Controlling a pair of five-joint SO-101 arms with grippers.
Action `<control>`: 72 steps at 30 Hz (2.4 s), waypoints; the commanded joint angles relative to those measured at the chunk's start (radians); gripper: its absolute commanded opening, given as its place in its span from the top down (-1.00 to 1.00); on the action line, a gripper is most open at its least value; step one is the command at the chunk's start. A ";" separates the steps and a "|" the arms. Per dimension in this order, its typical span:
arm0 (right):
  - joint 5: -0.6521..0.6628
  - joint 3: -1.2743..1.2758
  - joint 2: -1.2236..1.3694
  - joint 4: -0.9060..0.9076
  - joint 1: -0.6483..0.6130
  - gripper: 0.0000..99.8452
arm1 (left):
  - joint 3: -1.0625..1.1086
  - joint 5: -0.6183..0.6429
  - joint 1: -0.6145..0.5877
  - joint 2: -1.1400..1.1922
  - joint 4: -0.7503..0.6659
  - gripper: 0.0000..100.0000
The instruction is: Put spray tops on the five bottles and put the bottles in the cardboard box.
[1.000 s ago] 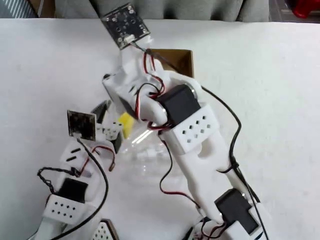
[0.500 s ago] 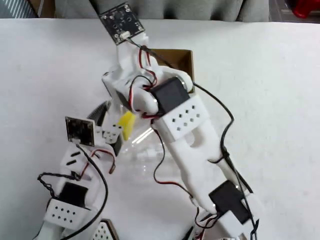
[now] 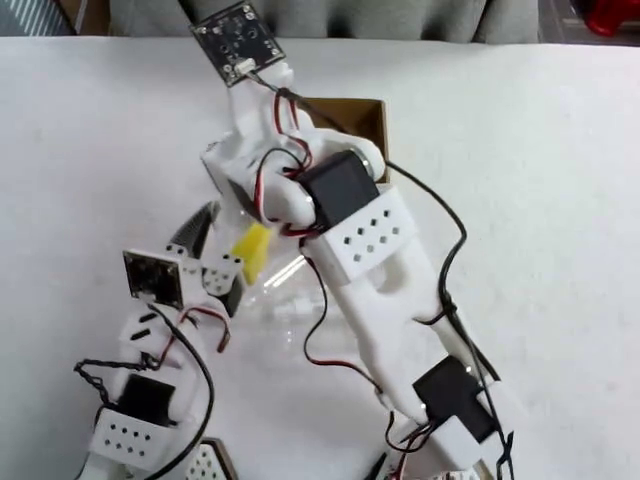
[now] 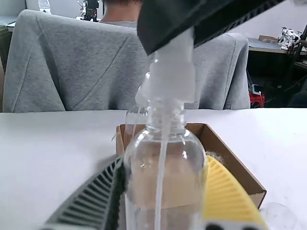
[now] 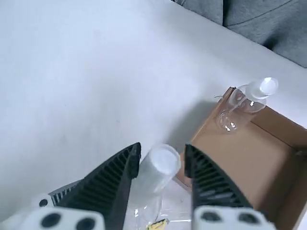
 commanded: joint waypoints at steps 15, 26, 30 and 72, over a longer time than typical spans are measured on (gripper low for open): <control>0.002 -0.091 -0.062 0.045 -0.013 0.53 | 0.005 0.003 0.008 -0.038 -0.034 0.96; 0.005 -0.094 -0.111 0.038 -0.008 0.53 | 0.003 0.003 0.008 -0.038 -0.026 0.96; 0.003 -0.094 -0.137 0.036 -0.007 0.53 | 0.003 0.003 0.008 -0.038 -0.026 0.96; -0.081 -0.118 0.058 -0.048 0.130 0.97 | 0.003 0.003 0.005 -0.038 -0.032 0.96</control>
